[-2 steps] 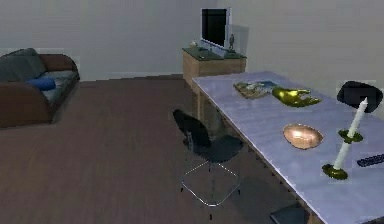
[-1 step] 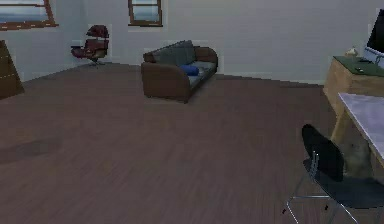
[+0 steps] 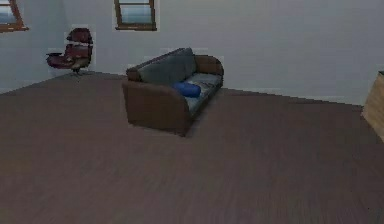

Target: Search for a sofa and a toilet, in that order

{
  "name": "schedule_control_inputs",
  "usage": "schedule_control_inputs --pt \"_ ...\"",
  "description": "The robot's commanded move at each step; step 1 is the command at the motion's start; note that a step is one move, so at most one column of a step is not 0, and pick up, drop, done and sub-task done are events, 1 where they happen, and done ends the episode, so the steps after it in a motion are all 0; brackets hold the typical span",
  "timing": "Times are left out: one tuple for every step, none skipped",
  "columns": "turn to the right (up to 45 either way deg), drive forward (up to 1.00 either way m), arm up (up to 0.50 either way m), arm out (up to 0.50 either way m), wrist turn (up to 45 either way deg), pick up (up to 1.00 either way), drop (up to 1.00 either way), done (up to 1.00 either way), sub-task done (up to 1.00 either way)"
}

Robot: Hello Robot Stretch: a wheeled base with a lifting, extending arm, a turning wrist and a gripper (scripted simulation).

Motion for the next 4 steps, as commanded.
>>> schedule_control_inputs --pt "-15.0 0.00 0.00 0.00 0.0 0.00 0.00 0.00 0.00" --pt "0.0 0.05 0.00 0.00 0.0 0.00 0.00 0.00 0.00" --pt "30.0 0.00 0.00 0.00 0.0 0.00 0.00 0.00 0.00" --pt "0.0 1.00 0.00 0.00 0.0 0.00 0.00 0.00 0.00"
